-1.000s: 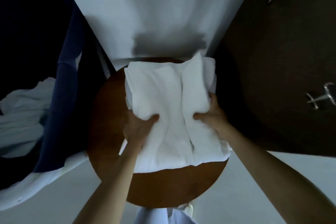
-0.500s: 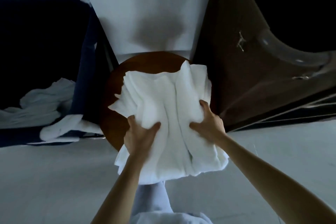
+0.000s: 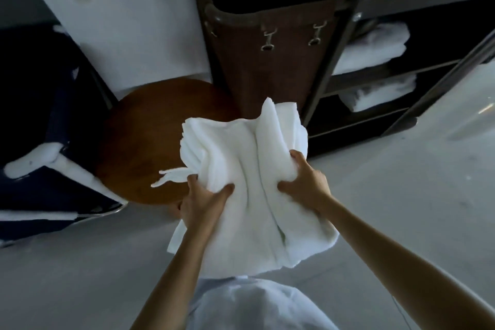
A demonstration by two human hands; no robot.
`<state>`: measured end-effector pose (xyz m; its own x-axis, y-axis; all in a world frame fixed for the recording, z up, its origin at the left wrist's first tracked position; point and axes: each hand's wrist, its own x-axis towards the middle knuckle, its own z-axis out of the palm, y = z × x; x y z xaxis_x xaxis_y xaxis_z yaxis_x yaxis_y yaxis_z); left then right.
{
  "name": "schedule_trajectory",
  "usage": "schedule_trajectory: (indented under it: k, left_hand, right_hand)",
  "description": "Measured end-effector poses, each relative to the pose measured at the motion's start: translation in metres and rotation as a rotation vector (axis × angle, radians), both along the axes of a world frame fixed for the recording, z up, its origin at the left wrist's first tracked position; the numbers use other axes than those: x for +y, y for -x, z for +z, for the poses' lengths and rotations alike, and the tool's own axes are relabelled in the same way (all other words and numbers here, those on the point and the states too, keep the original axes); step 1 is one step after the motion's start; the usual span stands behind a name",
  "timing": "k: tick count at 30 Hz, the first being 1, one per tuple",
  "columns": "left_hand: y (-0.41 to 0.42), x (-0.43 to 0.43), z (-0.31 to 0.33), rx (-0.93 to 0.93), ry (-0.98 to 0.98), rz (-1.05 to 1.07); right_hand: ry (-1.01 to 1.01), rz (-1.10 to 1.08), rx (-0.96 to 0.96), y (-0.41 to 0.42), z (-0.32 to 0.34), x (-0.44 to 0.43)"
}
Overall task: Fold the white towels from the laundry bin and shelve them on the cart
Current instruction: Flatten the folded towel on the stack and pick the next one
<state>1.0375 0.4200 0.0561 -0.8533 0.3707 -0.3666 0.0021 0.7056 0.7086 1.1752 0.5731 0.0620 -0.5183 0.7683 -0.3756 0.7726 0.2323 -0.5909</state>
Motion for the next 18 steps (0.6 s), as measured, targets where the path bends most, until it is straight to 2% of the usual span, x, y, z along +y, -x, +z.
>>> schedule_trajectory:
  k: [9, 18]
  left_hand:
    - [-0.079, 0.081, -0.004, -0.025, 0.036, -0.285]
    - [-0.134, 0.221, -0.020, -0.047, 0.098, -0.467]
  right_hand:
    - [0.009, -0.267, -0.017, -0.117, -0.014, 0.036]
    - [0.095, -0.504, -0.001, -0.190, -0.028, 0.141]
